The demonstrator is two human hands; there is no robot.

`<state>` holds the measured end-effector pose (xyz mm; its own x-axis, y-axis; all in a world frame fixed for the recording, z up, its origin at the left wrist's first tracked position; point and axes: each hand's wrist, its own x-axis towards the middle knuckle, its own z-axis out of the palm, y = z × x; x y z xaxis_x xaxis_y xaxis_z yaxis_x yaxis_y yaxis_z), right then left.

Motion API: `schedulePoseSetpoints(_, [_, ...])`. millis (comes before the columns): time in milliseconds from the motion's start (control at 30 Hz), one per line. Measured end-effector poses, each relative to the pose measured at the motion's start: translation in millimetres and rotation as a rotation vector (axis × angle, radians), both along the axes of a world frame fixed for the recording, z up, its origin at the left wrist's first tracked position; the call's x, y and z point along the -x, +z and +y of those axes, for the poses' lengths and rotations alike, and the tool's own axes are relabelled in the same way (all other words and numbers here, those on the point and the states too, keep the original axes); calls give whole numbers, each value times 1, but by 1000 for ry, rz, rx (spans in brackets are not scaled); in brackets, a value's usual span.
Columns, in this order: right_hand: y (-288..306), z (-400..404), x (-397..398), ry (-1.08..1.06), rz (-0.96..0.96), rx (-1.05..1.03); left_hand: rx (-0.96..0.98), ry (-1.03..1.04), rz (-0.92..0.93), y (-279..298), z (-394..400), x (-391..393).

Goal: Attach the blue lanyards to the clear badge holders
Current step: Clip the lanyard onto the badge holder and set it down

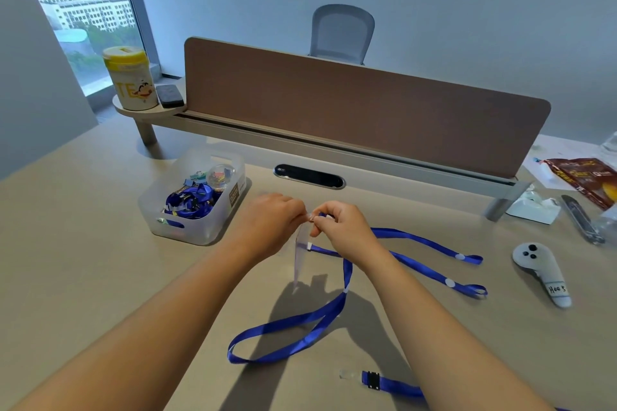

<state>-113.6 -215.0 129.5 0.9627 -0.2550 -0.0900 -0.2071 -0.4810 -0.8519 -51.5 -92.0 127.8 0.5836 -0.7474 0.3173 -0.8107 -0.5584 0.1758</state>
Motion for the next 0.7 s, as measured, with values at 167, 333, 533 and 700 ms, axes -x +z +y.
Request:
schedulePoseSetpoints(167, [0,1,-3,-4,-21,99,-16,78,96,0,-8,4])
schedulePoseSetpoints(333, [0,5,-3,-5,-23,173,-5,131,126,2,-11,4])
schedulePoseSetpoints(533, [3,8,-5,-32,-24,6,229,178,367,3,-8,5])
schedulePoseSetpoints(700, [6,7,-6,-5,-74,-19,500,180,697,2,-6,4])
